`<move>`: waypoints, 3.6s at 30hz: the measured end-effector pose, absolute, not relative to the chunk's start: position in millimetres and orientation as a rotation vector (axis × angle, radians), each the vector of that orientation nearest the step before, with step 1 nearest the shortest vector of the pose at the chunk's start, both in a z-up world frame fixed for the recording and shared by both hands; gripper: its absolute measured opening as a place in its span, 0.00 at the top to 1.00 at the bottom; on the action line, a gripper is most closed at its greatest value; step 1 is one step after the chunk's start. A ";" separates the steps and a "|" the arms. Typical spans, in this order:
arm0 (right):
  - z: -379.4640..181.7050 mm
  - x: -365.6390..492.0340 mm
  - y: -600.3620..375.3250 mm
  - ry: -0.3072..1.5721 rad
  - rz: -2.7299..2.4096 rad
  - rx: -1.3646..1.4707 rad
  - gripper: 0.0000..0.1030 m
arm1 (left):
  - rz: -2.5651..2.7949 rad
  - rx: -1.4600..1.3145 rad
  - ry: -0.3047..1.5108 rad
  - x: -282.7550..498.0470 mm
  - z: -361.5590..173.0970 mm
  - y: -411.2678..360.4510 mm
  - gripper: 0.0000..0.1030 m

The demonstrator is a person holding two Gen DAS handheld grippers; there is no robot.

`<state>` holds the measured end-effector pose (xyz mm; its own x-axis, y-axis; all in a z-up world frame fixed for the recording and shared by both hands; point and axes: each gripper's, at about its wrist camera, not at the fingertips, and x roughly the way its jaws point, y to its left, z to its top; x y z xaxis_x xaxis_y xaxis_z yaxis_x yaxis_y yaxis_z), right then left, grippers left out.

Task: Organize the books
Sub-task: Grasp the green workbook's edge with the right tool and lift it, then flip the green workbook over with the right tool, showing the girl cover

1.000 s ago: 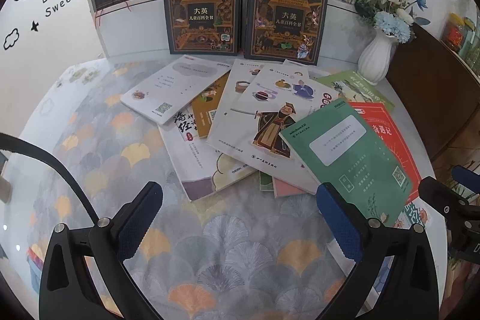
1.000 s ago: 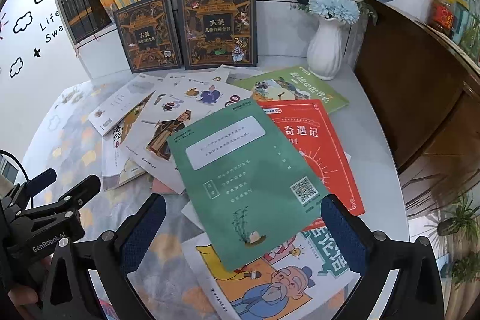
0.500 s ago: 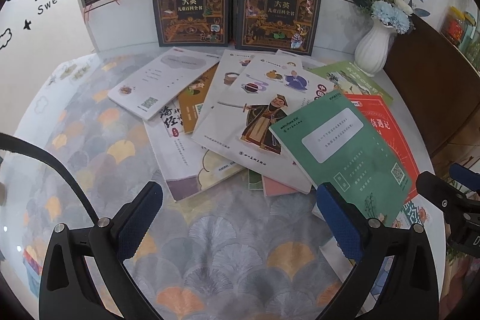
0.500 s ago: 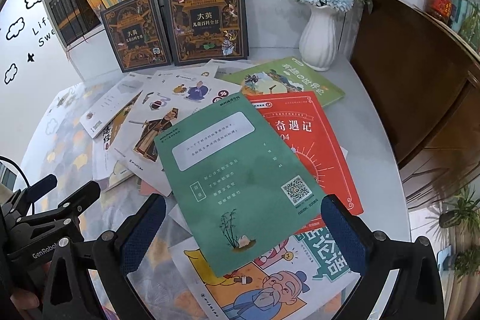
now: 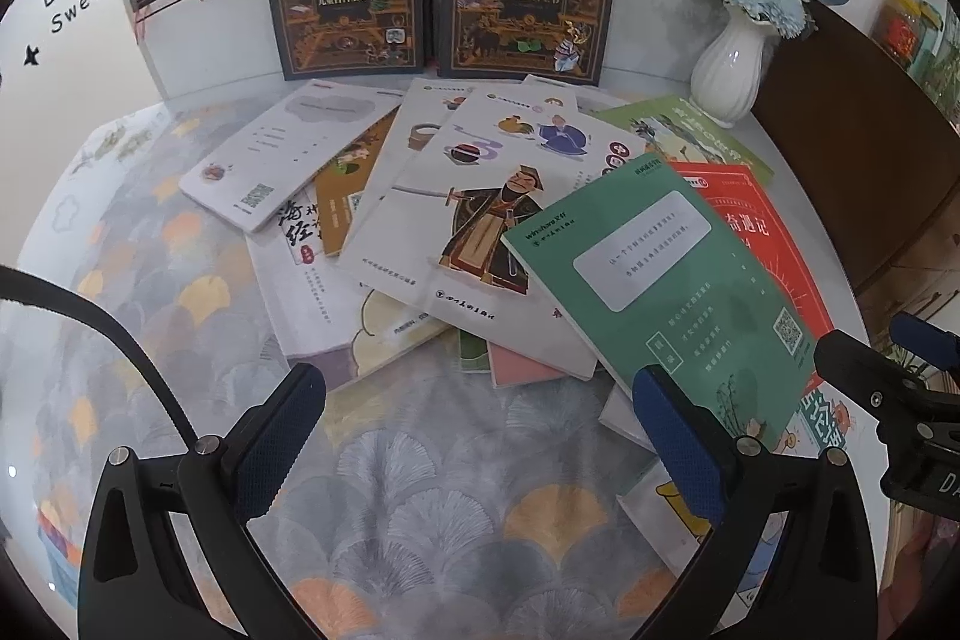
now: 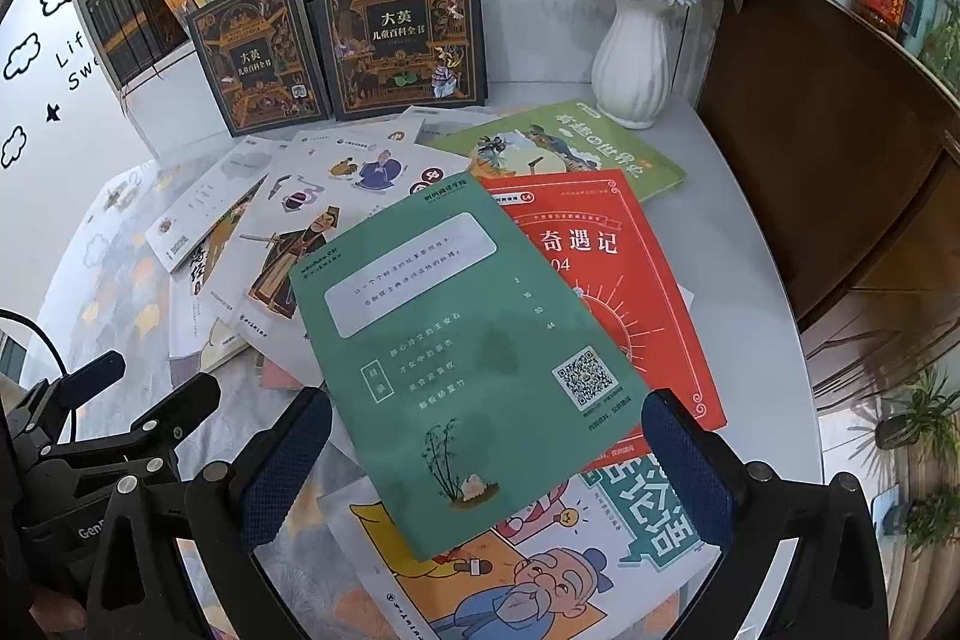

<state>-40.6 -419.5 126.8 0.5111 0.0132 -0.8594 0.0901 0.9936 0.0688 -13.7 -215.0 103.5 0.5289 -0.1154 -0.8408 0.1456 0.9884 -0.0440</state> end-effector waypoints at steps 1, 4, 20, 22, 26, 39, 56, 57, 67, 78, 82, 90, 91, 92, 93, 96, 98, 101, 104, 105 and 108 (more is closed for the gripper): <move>125.7 -40.0 -420.0 1.036 -0.047 0.110 0.00 | -0.157 0.033 1.005 -12.9 102.7 -215.9 0.01; 121.0 -37.5 -423.2 1.044 -0.049 0.114 0.00 | -0.157 0.031 1.017 -10.0 99.0 -217.4 0.01; 74.4 -2.6 -474.3 1.090 0.035 0.149 0.02 | -0.252 0.003 1.125 5.7 66.8 -249.7 0.11; 67.4 4.1 -477.8 1.100 0.051 0.156 0.21 | -0.277 -0.008 1.163 9.0 57.9 -254.9 0.27; 55.4 17.3 -486.9 1.117 0.051 0.169 0.32 | -0.319 -0.021 1.215 10.8 42.8 -264.1 0.44; 44.0 43.3 -484.2 1.225 0.193 0.205 0.33 | -0.379 -0.069 1.232 17.1 36.6 -272.7 0.45; 41.9 0.5 -406.8 1.322 0.400 0.408 0.33 | -0.278 -0.119 1.223 4.1 32.3 -190.8 0.44; 40.3 0.1 -400.6 1.326 0.389 0.389 0.33 | -0.265 -0.119 1.224 2.0 32.3 -186.2 0.45; 48.8 5.4 -369.4 1.317 0.428 0.387 0.32 | -0.334 -0.203 1.289 -24.4 21.1 -159.4 0.44; 139.1 -9.4 -255.6 1.172 0.611 0.310 0.26 | -0.168 -0.297 1.190 -48.0 62.5 -16.5 0.44; 146.5 -10.0 -201.9 1.167 0.727 0.362 0.25 | -0.052 -0.349 1.140 -57.4 77.6 50.5 0.44; 116.7 -17.7 -131.6 1.203 0.760 0.384 0.26 | -0.007 -0.381 1.139 -68.6 72.2 129.9 0.44; 111.2 -18.8 -132.7 1.205 0.728 0.379 0.26 | -0.021 -0.381 1.149 -67.7 68.1 131.8 0.44; 100.4 -19.3 -132.8 1.213 0.668 0.358 0.27 | -0.041 -0.374 1.162 -65.9 62.7 131.4 0.44; 93.2 -18.5 -135.5 1.228 0.624 0.342 0.31 | -0.057 -0.369 1.172 -65.8 58.8 132.8 0.44; 60.3 -25.0 -138.5 1.279 0.506 0.318 0.39 | -0.117 -0.361 1.212 -58.8 42.1 125.7 0.44; 40.5 -27.9 -138.2 1.308 0.436 0.307 0.49 | -0.165 -0.346 1.247 -54.7 32.3 118.5 0.44; 18.9 -36.3 -133.0 1.315 0.345 0.245 0.58 | -0.221 -0.309 1.275 -52.6 25.2 108.4 0.44; 9.9 -45.3 -127.0 1.314 0.286 0.207 0.62 | -0.280 -0.301 1.285 -52.7 20.7 101.3 0.46; 8.1 -46.8 -126.0 1.314 0.279 0.209 0.62 | -0.285 -0.288 1.289 -53.3 19.8 98.7 0.46; 8.1 -48.5 -123.1 1.297 0.284 0.213 0.62 | -0.298 -0.240 1.290 -53.5 20.0 92.8 0.46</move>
